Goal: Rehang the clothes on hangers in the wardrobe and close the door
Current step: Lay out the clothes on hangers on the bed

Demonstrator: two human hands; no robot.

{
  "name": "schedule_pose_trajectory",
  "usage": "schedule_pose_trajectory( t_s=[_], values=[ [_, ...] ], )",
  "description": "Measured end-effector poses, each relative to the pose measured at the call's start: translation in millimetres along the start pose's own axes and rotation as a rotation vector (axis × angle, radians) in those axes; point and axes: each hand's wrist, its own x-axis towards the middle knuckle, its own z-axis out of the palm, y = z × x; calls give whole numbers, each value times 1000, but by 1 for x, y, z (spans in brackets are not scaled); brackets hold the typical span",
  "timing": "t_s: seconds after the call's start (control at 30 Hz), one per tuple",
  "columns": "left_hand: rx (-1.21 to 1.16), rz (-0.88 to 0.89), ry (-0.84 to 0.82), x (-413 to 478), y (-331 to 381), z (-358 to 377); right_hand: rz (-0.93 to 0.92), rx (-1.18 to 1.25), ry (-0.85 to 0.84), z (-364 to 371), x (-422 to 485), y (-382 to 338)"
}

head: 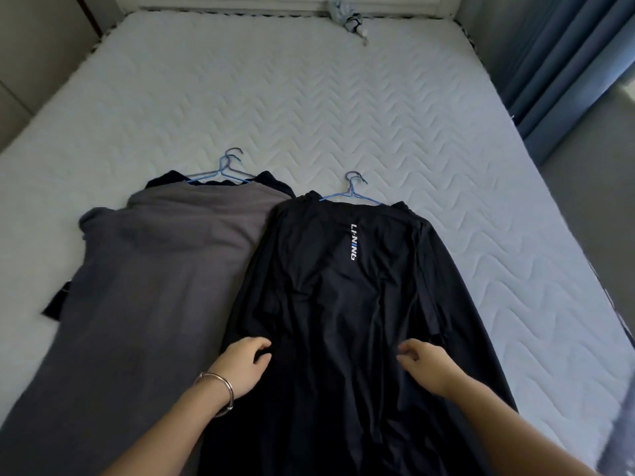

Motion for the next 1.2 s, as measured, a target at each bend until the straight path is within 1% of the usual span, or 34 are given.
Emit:
schedule_pose_trajectory(
  t_s=[0.07, 0.13, 0.23, 0.3, 0.4, 0.5, 0.57, 0.73, 0.83, 0.9, 1.03, 1.1, 1.2],
  values=[
    [-142, -53, 1, -53, -6, -2, 9, 95, -58, 9, -44, 5],
    [-240, -113, 14, -102, -15, 2, 15, 177, -38, 23, -84, 13],
    [-321, -189, 47, -165, -34, 22, 16, 260, -19, 54, -137, 22],
    [-349, -249, 42, -202, -52, 44, 16, 284, -41, 79, -164, 30],
    [-420, -323, 33, -245, -82, 79, 42, 257, -75, 114, -192, 40],
    [-453, -366, 14, -275, -104, 108, 72, 290, -38, 141, -214, 49],
    [-472, -373, -14, -284, -115, 114, 117, 307, -36, 152, -225, 51],
    [-491, -364, -32, -271, -145, 93, 223, 419, -23, 173, -237, 44],
    [-438, -317, -69, -254, -165, 67, 310, 451, 21, 191, -236, 29],
    [-422, -286, -79, -238, -181, 40, 340, 453, 24, 204, -232, 6],
    [-393, -249, -50, -193, -192, -16, 326, 498, -2, 201, -213, -51],
    [-377, -212, -18, -164, -184, -40, 308, 555, -1, 187, -197, -76],
    [-359, -128, 26, -109, -160, -68, 257, 572, 21, 161, -161, -100]
  ],
)
